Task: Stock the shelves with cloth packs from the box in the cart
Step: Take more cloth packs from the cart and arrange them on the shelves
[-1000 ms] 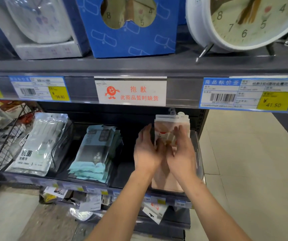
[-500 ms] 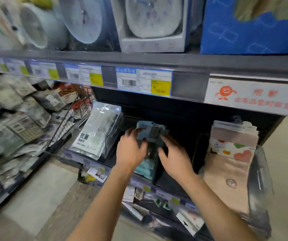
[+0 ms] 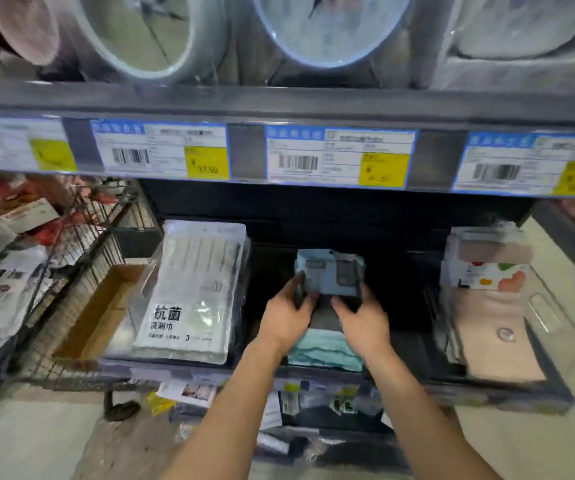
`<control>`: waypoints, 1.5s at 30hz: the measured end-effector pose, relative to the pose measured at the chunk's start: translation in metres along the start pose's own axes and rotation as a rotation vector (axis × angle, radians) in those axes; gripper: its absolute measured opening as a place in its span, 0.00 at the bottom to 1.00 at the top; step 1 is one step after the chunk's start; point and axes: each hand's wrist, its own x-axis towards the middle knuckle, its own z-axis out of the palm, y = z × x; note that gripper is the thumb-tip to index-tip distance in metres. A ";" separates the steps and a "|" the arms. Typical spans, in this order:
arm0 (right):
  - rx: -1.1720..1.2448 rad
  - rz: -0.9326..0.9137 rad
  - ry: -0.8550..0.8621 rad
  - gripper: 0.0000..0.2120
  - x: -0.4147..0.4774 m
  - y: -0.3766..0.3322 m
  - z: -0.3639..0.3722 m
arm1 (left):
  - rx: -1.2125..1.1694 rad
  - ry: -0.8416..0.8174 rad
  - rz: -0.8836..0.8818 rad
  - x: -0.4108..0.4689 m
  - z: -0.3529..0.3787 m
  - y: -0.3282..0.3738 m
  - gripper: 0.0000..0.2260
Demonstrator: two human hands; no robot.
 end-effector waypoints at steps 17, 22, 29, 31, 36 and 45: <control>0.079 0.001 0.006 0.24 -0.013 0.002 -0.010 | 0.087 -0.012 0.023 -0.007 0.000 0.007 0.29; 0.009 -0.171 0.157 0.30 -0.020 -0.014 -0.019 | 0.043 0.129 0.061 -0.016 -0.013 0.016 0.23; -0.012 -0.347 -0.045 0.30 -0.042 -0.082 0.018 | 0.199 0.400 0.213 -0.039 -0.068 0.019 0.16; 0.023 -0.364 -0.124 0.28 -0.053 -0.103 0.037 | 0.232 0.455 0.155 -0.044 -0.090 0.004 0.17; 0.233 -0.261 -0.309 0.29 -0.073 -0.140 0.095 | 0.251 0.547 -0.010 -0.049 -0.139 -0.038 0.19; 0.048 -0.062 -0.165 0.36 -0.063 -0.164 0.176 | 0.048 0.378 -0.180 -0.007 -0.189 -0.093 0.17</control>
